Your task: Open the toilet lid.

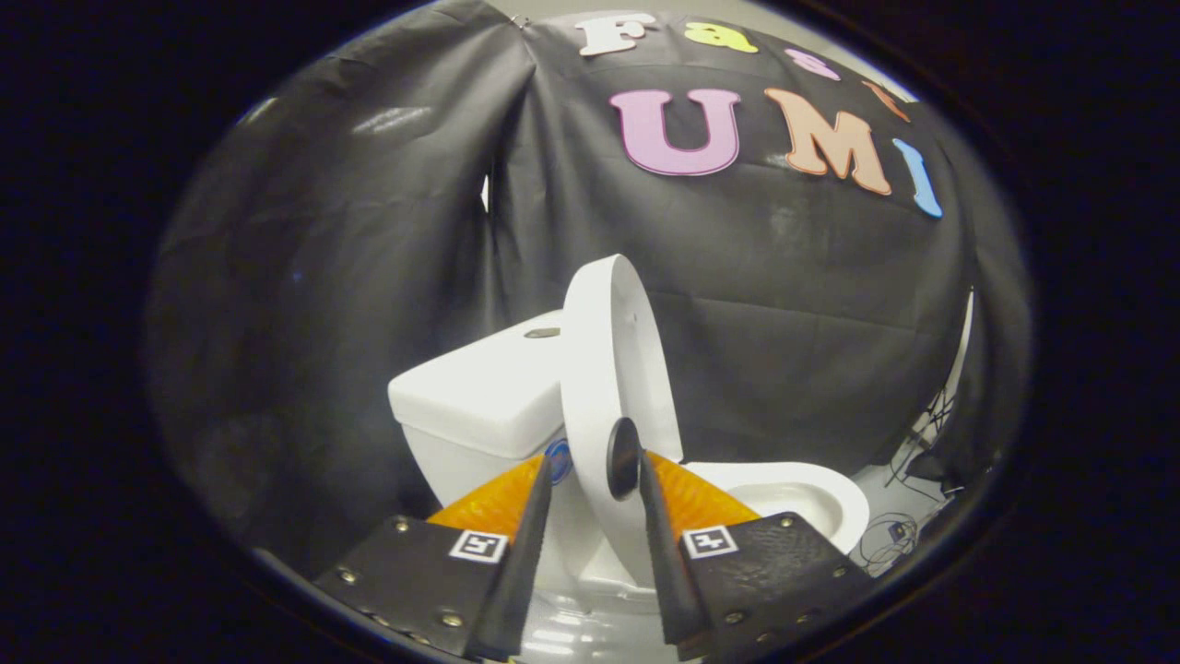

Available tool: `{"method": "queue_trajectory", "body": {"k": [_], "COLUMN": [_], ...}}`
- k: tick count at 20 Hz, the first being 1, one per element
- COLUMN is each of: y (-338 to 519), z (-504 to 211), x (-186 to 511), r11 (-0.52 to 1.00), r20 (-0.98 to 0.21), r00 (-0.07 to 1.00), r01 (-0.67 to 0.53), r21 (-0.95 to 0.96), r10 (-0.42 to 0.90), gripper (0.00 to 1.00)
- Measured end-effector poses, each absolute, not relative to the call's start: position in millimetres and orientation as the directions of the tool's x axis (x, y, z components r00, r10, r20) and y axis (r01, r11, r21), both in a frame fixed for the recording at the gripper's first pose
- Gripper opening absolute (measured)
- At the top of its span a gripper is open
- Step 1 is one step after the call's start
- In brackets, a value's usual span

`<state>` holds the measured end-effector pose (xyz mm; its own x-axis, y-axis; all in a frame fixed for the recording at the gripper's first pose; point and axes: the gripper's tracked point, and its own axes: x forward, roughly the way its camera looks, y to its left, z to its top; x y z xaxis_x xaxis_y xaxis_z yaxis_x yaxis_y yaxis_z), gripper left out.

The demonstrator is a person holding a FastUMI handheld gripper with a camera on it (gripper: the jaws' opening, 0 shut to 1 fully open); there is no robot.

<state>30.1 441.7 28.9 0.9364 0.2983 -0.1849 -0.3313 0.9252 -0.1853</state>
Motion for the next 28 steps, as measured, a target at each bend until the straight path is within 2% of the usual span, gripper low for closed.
{"method": "queue_trajectory", "body": {"k": [7,12,18,24,28], "y": [443.2,414.0,348.6,284.1,250.3], "z": [46.0,96.2,123.1,119.1,106.0], "x": [20.0,12.4,18.4,31.8,39.3], "r11": [0.902,0.903,0.942,0.967,0.977], "r20": [-0.181,-0.053,0.018,0.003,-0.029], "r00": [0.912,0.923,0.954,0.977,0.981], "r01": [-0.397,-0.384,-0.293,-0.211,-0.196], "r21": [-0.168,-0.191,-0.160,-0.141,-0.086], "r10": [0.368,0.381,0.300,0.213,0.194], "gripper": [0.82,1.00,1.00,1.00,1.00]}}
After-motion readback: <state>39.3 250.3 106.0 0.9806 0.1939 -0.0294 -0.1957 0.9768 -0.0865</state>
